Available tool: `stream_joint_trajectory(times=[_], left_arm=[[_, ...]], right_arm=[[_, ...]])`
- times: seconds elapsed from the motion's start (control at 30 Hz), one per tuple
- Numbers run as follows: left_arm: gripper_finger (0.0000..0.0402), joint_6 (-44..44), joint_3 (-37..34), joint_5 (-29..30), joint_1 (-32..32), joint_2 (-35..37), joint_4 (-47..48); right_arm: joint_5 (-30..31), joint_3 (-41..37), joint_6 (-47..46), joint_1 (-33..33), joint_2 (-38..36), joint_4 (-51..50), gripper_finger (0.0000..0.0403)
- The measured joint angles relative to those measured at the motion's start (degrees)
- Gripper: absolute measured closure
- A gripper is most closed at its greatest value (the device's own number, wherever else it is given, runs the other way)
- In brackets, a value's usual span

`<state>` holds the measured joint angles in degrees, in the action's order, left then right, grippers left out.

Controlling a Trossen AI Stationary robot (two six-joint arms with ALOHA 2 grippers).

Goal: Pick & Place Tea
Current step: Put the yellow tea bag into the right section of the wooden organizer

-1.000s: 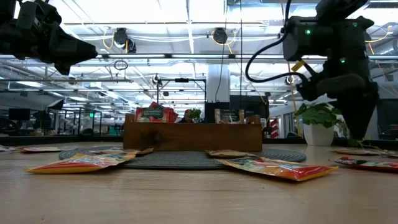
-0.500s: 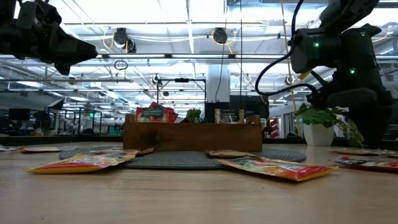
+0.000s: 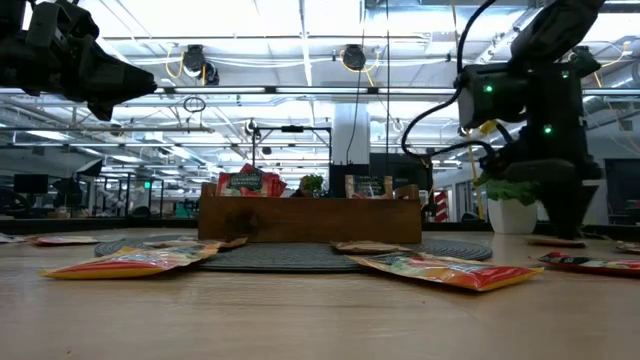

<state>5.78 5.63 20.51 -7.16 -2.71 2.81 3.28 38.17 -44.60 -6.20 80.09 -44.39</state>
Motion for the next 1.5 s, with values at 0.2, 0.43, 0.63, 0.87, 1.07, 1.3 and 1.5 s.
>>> stream_joint_trajectory(times=[0.2, 0.43, 0.63, 0.87, 1.07, 1.3, 1.5], left_arm=[[0.0309, 0.0, 0.0, 0.0, 0.0, 0.0, 0.0], [0.0309, 0.0, 0.0, 0.0, 0.0, 0.0, 0.0], [0.0309, 0.0, 0.0, 0.0, 0.0, 0.0, 0.0], [0.0309, 0.0, 0.0, 0.0, 0.0, 0.0, 0.0], [0.0309, 0.0, 0.0, 0.0, 0.0, 0.0, 0.0], [0.0309, 0.0, 0.0, 0.0, 0.0, 0.0, 0.0], [0.0309, 0.0, 0.0, 0.0, 0.0, 0.0, 0.0]], right_arm=[[0.7, 0.0, 9.9, -2.0, 0.0, 5.1, 0.0403], [-3.0, 0.0, 26.1, -2.0, 0.1, 6.8, 0.0403], [-8.2, 0.0, 31.6, -1.9, 0.1, 6.1, 0.0403], [-1.6, 3.2, 25.7, 0.4, 0.4, -2.2, 0.0403], [0.9, 12.5, 8.0, 5.0, -0.7, -9.8, 0.0403], [-2.2, 17.8, -14.2, 13.5, -1.0, -7.9, 0.0401], [-2.2, 10.1, -19.5, 18.0, -1.0, 26.3, 0.0347]])
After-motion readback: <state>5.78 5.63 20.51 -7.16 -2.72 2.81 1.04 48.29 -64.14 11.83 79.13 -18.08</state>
